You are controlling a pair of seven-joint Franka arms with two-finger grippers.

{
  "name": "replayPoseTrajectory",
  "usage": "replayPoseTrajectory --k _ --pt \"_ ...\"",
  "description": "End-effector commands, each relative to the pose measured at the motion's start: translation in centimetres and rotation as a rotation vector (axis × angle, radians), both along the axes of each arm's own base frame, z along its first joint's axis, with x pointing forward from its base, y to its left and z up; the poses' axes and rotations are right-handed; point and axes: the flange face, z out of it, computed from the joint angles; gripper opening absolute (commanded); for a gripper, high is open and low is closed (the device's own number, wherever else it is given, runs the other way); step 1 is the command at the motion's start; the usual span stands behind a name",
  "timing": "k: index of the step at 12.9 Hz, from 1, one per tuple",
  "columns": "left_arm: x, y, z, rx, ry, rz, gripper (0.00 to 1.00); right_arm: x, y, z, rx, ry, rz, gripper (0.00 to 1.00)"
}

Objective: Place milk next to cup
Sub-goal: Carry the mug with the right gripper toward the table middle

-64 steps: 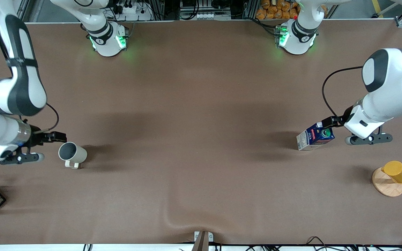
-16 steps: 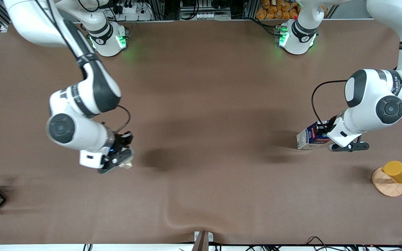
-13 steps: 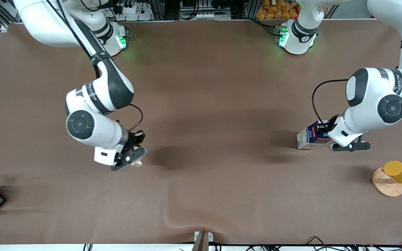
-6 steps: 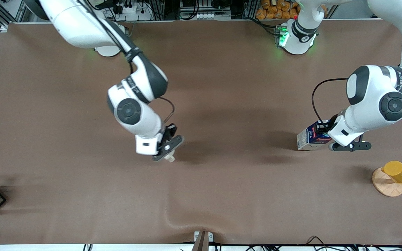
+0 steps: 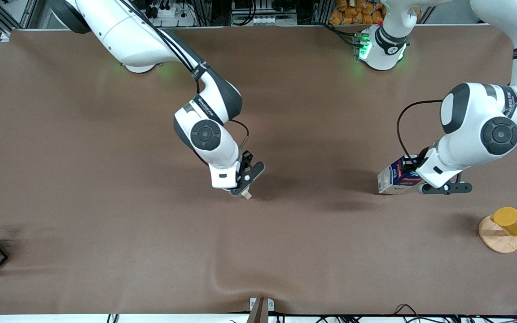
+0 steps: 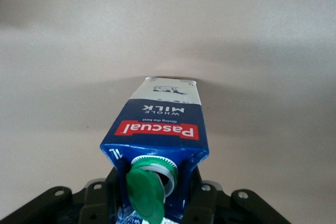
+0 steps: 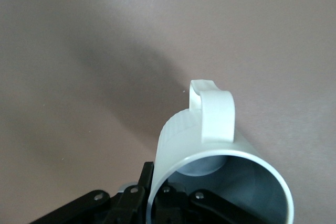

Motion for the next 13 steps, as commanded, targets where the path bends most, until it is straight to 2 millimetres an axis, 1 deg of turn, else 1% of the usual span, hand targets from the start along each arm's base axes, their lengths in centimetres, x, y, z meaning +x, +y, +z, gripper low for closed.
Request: replayPoseTrajectory --k 1,2,3,4,5,6,7,8,9,11,12,13 --pt "-0.3 -1.4 1.0 -0.016 0.003 0.026 0.50 -1.6 2.2 -0.1 -0.021 -0.005 -0.016 0.00" --pt "-0.3 -1.7 1.0 -0.016 0.003 0.033 0.50 -2.6 3.3 -0.4 -0.028 -0.002 -0.023 0.00" --pt "-0.5 -2.5 0.9 -0.016 0.005 0.040 0.50 -3.4 4.1 -1.3 -0.046 -0.001 -0.027 0.00" --pt "-0.5 -2.7 1.0 -0.015 0.005 0.053 0.50 -4.3 5.1 -2.4 -0.074 -0.013 -0.010 0.00" --pt "-0.5 -2.7 0.9 -0.014 0.006 0.061 0.50 -4.6 5.6 -3.1 -0.089 -0.021 -0.017 0.00" --pt "-0.6 -3.3 1.0 -0.016 0.006 0.052 0.50 -4.8 6.0 -3.7 -0.091 -0.023 -0.029 0.00" --pt "-0.7 -3.7 1.0 -0.016 0.006 0.062 0.50 -4.3 6.0 -3.8 -0.071 -0.058 -0.027 0.00" --pt "-0.8 -4.0 1.1 -0.014 0.005 0.080 0.50 -3.1 5.3 -4.4 -0.055 -0.098 -0.027 0.01" --pt "-1.0 -4.8 1.1 -0.012 0.014 0.083 0.50 -2.7 5.2 -4.7 -0.042 -0.116 -0.022 0.01" --pt "-1.2 -5.4 1.1 -0.008 0.018 0.104 0.50 -3.5 6.0 -5.2 -0.041 -0.113 -0.016 0.03" --pt "-1.4 -5.9 1.1 -0.009 0.018 0.106 0.49 -3.4 6.1 -5.2 -0.039 -0.115 -0.020 0.15" --pt "-1.4 -6.1 1.2 -0.009 0.017 0.111 0.49 -3.4 6.4 -4.9 -0.023 -0.126 -0.044 0.65"
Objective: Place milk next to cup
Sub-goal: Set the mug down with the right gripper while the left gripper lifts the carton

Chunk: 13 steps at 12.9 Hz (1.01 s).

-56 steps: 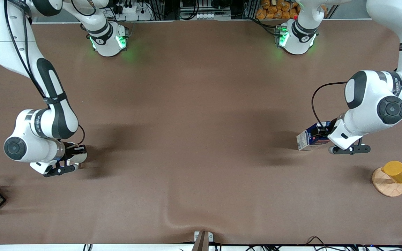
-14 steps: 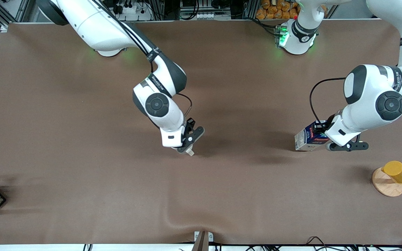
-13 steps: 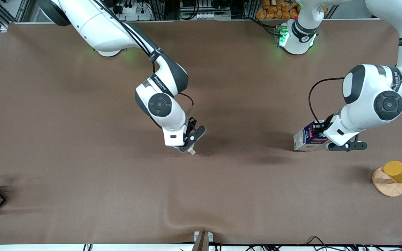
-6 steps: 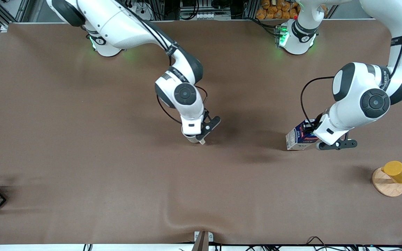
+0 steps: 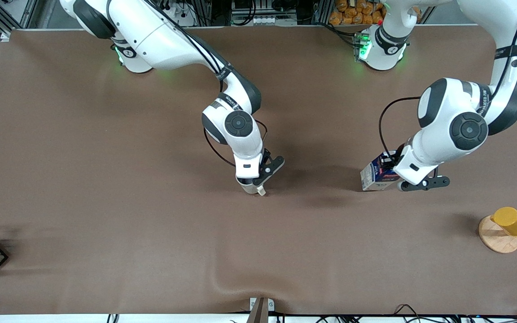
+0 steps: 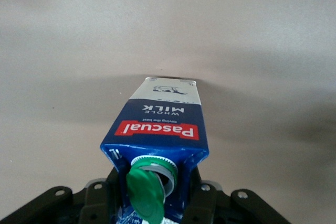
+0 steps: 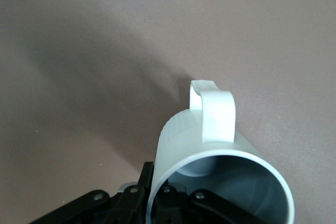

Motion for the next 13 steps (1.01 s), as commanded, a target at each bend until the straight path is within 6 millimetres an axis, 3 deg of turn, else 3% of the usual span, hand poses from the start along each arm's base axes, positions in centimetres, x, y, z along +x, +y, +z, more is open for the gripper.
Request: replayPoseTrajectory --k 1,4,7,9,12,13 --pt "-0.2 -0.5 0.9 -0.012 0.004 0.028 0.49 0.3 1.1 0.1 0.034 -0.049 -0.036 1.00" --pt "-0.1 -0.8 1.3 -0.013 -0.004 0.033 0.48 0.9 0.7 1.9 0.054 -0.062 -0.073 1.00" --pt "-0.6 -2.5 2.6 -0.005 0.021 0.031 0.46 1.7 -1.1 7.0 0.022 -0.050 -0.148 1.00" --pt "-0.7 -4.2 3.7 -0.007 0.026 0.037 0.47 4.4 -5.8 11.3 -0.007 -0.044 -0.213 1.00" --pt "-1.5 -7.2 4.3 -0.009 0.028 0.071 0.47 7.1 -13.4 15.8 -0.057 -0.024 -0.315 1.00" --pt "-1.8 -8.2 4.6 -0.009 0.035 0.080 0.47 8.3 -17.5 17.0 -0.062 -0.023 -0.373 1.00"
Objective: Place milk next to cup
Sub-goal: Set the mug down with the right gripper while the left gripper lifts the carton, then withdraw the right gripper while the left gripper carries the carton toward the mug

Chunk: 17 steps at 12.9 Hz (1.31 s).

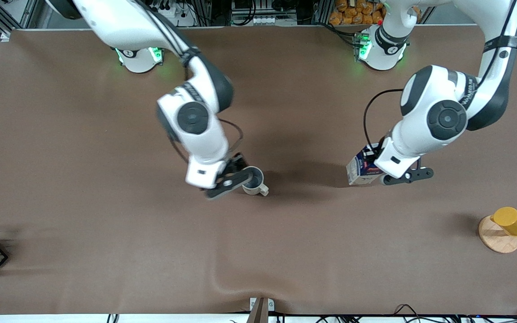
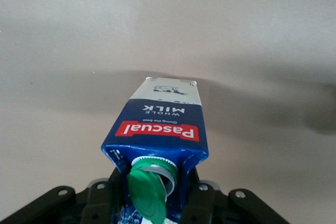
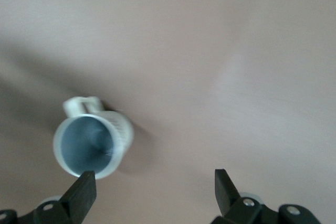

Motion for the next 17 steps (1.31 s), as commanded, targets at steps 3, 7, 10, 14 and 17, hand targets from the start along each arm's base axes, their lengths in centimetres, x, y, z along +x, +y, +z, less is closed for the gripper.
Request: replayPoseTrajectory --k 3,7,10,14,17 --pt "-1.7 -5.5 1.7 -0.022 0.023 0.035 0.47 1.0 -14.8 4.8 -0.045 0.018 -0.199 1.00" --pt "-3.3 -10.9 1.8 -0.078 0.052 0.031 0.47 -1.5 -21.4 9.7 -0.110 0.105 -0.282 1.00" --pt "-4.7 -14.3 0.0 -0.067 0.085 0.015 0.47 -1.7 -29.0 11.8 -0.045 0.173 -0.286 1.00" --pt "-6.1 -21.6 -0.9 -0.081 0.087 -0.009 0.48 -4.2 -36.7 12.7 -0.026 0.195 -0.310 1.00" --pt "-6.8 -24.8 -2.1 -0.087 0.096 -0.034 0.48 -6.6 -40.7 14.6 -0.016 0.190 -0.344 1.00"
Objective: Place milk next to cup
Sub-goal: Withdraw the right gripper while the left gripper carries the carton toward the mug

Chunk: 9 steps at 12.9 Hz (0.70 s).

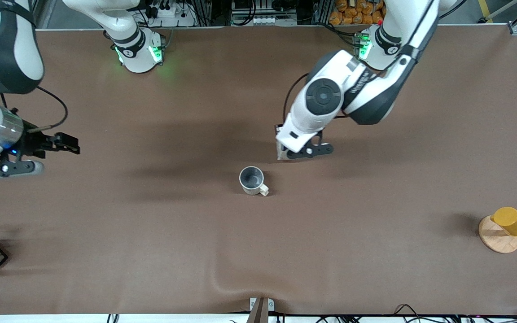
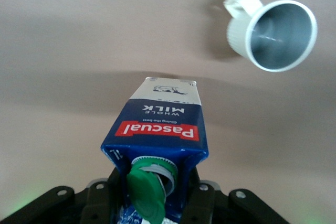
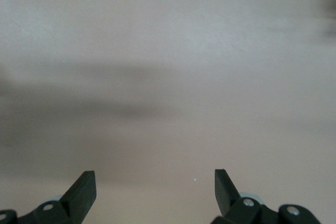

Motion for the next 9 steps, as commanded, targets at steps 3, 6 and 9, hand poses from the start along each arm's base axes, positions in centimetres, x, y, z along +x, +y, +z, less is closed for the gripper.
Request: replayPoseTrajectory --k 3,6,9 --pt "-1.0 -5.0 -2.0 0.037 -0.029 -0.087 0.48 -4.1 -3.7 2.6 0.065 0.020 -0.053 1.00" --pt "-1.2 -6.6 -2.3 0.022 -0.041 -0.095 0.47 -5.6 -3.7 5.1 0.064 0.028 -0.052 1.00" --pt "-1.1 -7.6 -2.6 -0.003 -0.062 -0.092 0.47 -5.8 -3.7 7.1 0.054 0.047 -0.095 1.00"
